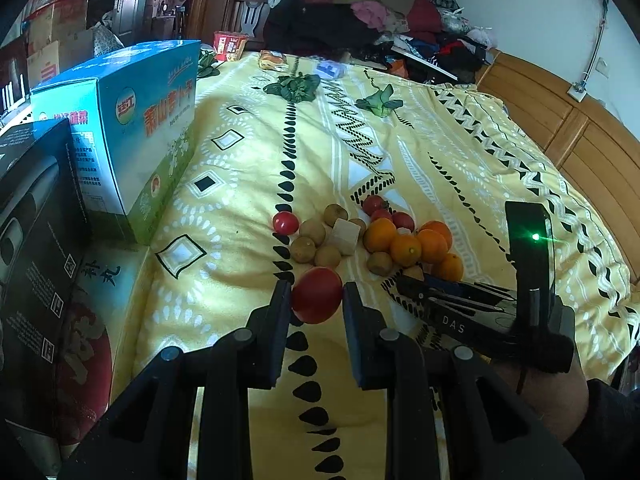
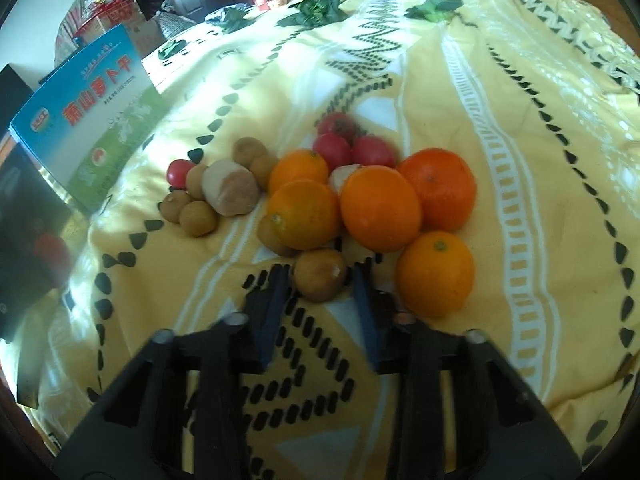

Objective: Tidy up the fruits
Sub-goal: 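Carry the tomato and kiwi over to the steel bowl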

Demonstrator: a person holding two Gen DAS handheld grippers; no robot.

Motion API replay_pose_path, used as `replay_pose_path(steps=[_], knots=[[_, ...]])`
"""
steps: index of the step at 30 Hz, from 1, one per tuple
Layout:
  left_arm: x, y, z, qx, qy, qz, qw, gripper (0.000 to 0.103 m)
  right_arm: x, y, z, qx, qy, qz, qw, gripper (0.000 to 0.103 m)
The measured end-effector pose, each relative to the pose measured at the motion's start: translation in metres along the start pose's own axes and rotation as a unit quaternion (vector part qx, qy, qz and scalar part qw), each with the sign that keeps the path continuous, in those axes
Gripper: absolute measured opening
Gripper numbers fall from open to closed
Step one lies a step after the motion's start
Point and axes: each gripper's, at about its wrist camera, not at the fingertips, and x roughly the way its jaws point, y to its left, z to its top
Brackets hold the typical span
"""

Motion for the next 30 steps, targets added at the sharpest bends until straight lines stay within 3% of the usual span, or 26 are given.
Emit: replay_pose_path(steps=[7, 15, 22, 30], knots=[[-0.029, -0.002, 0.003, 0.006, -0.021, 0.009, 0.9997, 0.026, -0.051, 0.024, -0.011, -0.026, -0.036, -0.002, 0.999, 0.025], [-0.093, 0.011, 0.011, 0.002, -0.070, 0.021, 0.9973, 0.026, -0.116, 0.077, -0.006, -0.065, -0.090, 0.015, 0.994, 0.025], [-0.162, 0.061, 0.018, -0.032, -0.120, 0.072, 0.9897, 0.026, -0.147, 0.145, 0.010, -0.119, -0.115, 0.031, 0.986, 0.025], [-0.233, 0.141, 0.013, -0.088, -0.165, 0.138, 0.9725, 0.026, -0.163, 0.240, 0.021, -0.189, -0.132, 0.058, 0.971, 0.025]])
